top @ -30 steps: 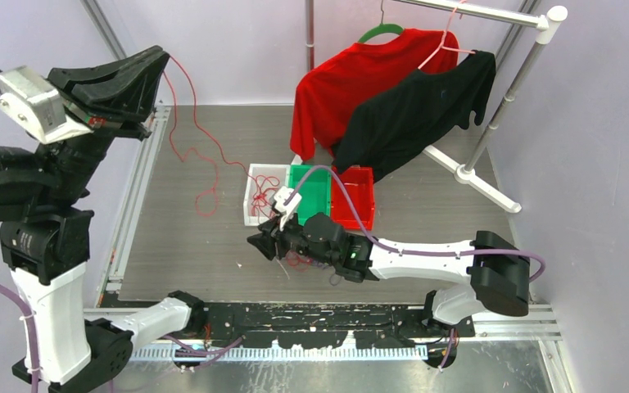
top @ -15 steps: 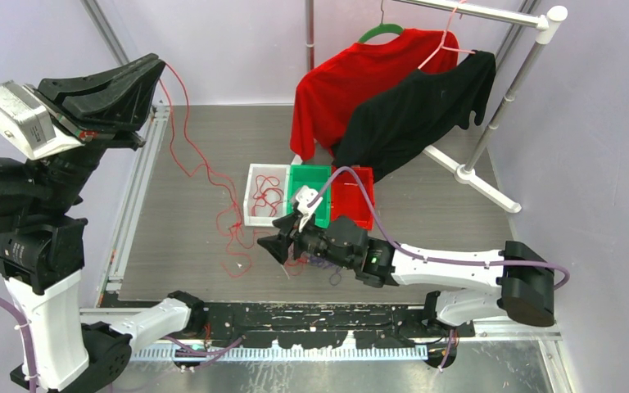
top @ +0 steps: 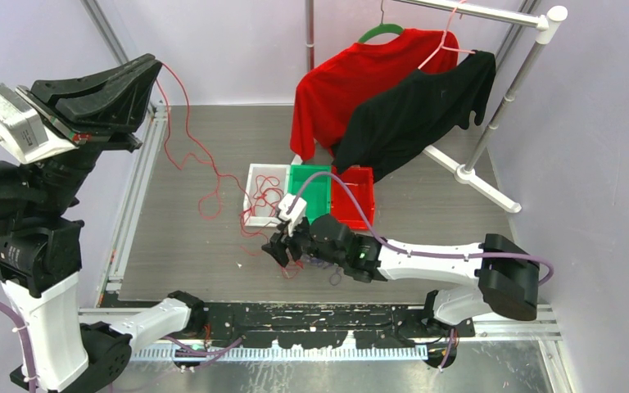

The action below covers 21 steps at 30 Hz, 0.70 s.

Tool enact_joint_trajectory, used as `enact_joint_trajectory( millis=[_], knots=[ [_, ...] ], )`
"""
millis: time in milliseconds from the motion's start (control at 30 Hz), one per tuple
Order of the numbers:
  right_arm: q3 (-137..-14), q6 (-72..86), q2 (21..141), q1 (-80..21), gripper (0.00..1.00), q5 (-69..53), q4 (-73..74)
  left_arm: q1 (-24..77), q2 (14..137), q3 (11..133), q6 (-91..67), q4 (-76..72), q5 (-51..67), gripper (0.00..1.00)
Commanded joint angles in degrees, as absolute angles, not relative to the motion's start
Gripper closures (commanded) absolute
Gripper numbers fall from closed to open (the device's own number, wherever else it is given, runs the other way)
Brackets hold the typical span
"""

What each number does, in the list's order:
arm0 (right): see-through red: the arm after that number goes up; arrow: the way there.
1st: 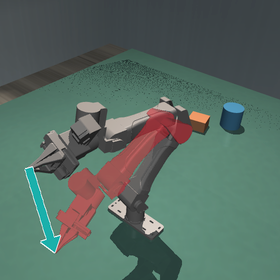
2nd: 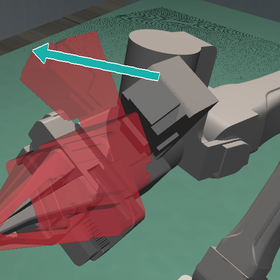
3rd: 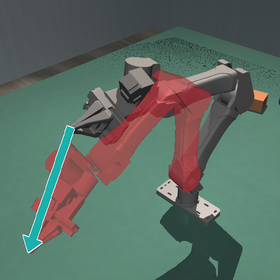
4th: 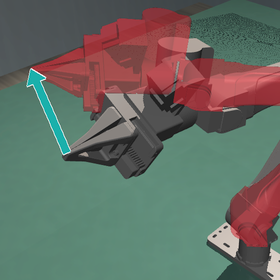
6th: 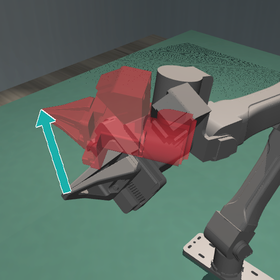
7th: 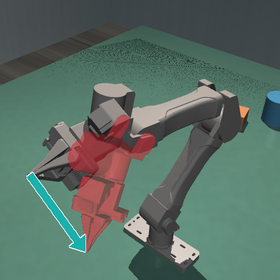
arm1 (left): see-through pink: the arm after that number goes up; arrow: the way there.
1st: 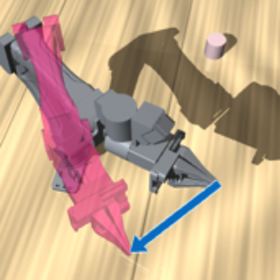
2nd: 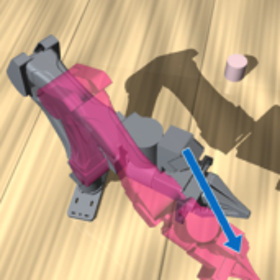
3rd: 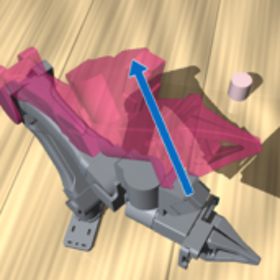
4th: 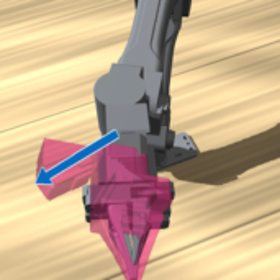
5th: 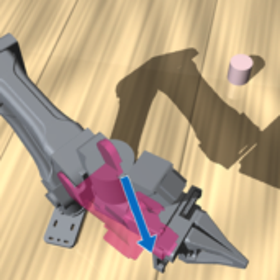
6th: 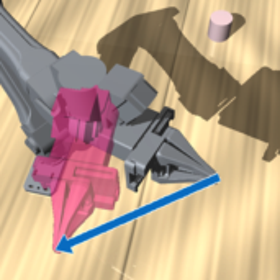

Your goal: Untangle the cables

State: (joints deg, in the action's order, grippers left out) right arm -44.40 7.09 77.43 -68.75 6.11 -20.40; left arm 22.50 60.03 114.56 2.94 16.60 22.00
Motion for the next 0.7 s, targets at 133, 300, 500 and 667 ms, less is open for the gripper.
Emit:
enact_joint_trajectory(
  millis=[133,300,500,667],
  knots=[
    [-51.25,-0.05,79.55,-68.51,0.36,9.83,-20.68,22.39,60.29,116.71,0.67,15.85,22.7,1.0],
    [-52.03,0.11,77.58,-68.55,0.35,4.61,-17.87,22.41,60.16,116.61,1.4,15.83,22.75,1.0],
    [-51.52,3.98,73.49,-68.74,0.33,0.61,-18.49,22.42,59.87,115.77,1.42,15.84,22.98,1.0],
    [-53.12,5.25,72.07,-70.51,0.33,-1.52,-18.77,22.39,59.94,115.9,1.25,15.82,22.86,1.0]
  ],
)
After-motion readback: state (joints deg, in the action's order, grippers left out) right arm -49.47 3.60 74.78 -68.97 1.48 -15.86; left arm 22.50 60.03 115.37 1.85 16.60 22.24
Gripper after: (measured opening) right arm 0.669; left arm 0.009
